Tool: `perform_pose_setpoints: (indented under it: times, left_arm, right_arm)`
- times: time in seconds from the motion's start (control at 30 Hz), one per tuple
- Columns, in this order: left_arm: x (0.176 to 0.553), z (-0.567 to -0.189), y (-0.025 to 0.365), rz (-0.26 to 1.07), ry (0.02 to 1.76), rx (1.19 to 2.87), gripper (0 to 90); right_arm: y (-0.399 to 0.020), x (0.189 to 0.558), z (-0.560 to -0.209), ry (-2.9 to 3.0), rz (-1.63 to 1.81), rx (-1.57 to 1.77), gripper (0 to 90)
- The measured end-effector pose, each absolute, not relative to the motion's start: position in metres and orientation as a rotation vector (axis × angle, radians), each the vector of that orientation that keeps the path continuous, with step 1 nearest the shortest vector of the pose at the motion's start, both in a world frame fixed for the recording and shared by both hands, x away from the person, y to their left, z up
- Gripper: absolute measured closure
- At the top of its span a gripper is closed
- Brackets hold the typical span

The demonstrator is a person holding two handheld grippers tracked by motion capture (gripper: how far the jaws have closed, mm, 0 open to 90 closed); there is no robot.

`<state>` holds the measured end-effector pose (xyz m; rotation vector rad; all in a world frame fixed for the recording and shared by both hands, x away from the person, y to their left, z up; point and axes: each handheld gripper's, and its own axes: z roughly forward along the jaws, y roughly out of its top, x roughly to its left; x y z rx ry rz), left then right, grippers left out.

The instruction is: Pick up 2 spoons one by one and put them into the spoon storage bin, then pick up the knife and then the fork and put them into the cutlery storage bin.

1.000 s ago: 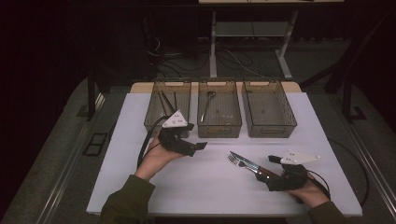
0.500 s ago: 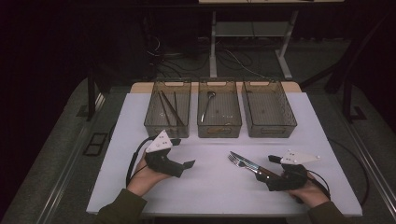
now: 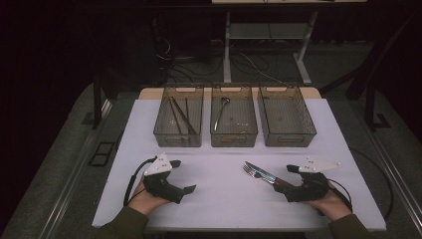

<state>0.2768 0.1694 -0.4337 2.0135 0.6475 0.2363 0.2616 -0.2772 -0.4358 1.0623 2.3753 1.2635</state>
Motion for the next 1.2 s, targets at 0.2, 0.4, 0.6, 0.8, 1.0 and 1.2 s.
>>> perform_pose_setpoints:
  times: [0.2, 0.4, 0.6, 0.8, 1.0, 1.2]
  left_arm:
    - [0.275, -0.434, 0.169, 0.23, 0.646, 2.008, 0.0]
    - [0.274, -0.435, 0.166, 0.225, 0.637, 2.011, 0.0]
    - [0.273, -0.435, 0.164, 0.22, 0.627, 2.014, 0.0]
    - [0.273, -0.435, 0.163, 0.213, 0.625, 2.005, 0.1]
    - [0.274, -0.434, 0.163, 0.211, 0.627, 2.004, 0.3]
    - [0.274, -0.435, 0.162, 0.21, 0.635, 2.002, 0.7]
  right_arm:
    - [-0.281, 0.266, -0.425, 2.418, 1.244, 1.028, 13.2]
    - [-0.283, 0.269, -0.424, 2.461, 1.225, 1.034, 13.7]
    - [-0.284, 0.269, -0.42, 2.46, 1.194, 1.023, 16.2]
    - [-0.287, 0.273, -0.419, 2.477, 1.183, 1.028, 27.5]
    - [-0.289, 0.275, -0.419, 2.495, 1.168, 1.036, 39.5]
    - [-0.29, 0.277, -0.419, 2.521, 1.157, 1.019, 55.9]
